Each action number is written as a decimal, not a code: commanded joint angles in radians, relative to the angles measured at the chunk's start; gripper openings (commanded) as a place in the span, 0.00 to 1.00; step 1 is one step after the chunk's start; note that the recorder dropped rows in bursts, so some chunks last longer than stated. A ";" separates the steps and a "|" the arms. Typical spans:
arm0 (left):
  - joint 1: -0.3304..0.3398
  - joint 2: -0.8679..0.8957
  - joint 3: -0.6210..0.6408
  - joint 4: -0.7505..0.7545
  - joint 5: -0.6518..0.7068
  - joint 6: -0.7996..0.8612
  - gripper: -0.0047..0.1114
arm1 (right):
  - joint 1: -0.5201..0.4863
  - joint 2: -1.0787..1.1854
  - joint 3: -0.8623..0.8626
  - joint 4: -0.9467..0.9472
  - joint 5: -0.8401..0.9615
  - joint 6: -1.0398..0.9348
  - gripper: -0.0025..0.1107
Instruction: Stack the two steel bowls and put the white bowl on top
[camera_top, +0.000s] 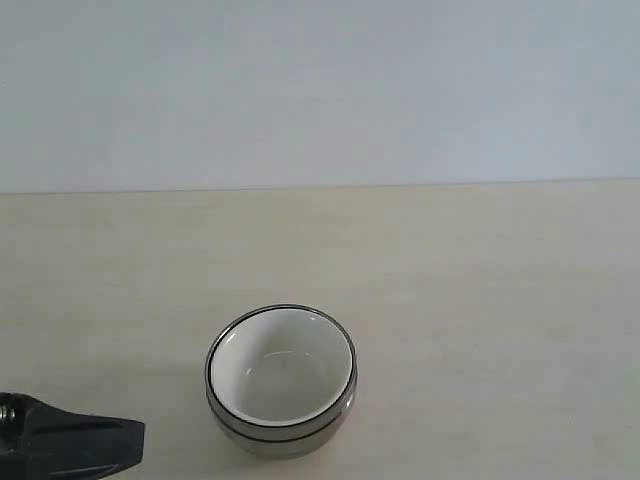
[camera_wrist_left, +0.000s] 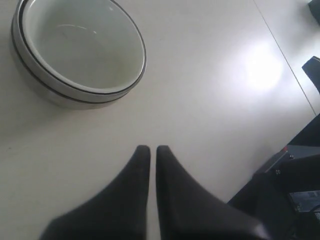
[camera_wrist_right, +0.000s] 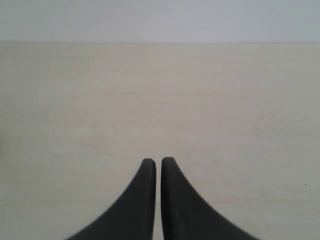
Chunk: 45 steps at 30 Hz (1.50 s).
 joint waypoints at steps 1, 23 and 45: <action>-0.008 -0.006 0.004 -0.006 0.003 -0.008 0.07 | -0.006 -0.004 0.000 -0.001 -0.003 -0.003 0.02; 0.237 -0.611 0.004 -0.005 0.008 -0.008 0.07 | -0.006 -0.004 0.000 -0.001 -0.003 -0.003 0.02; 0.574 -0.817 0.199 -0.071 -0.318 0.468 0.07 | -0.006 -0.004 0.000 -0.001 -0.005 -0.003 0.02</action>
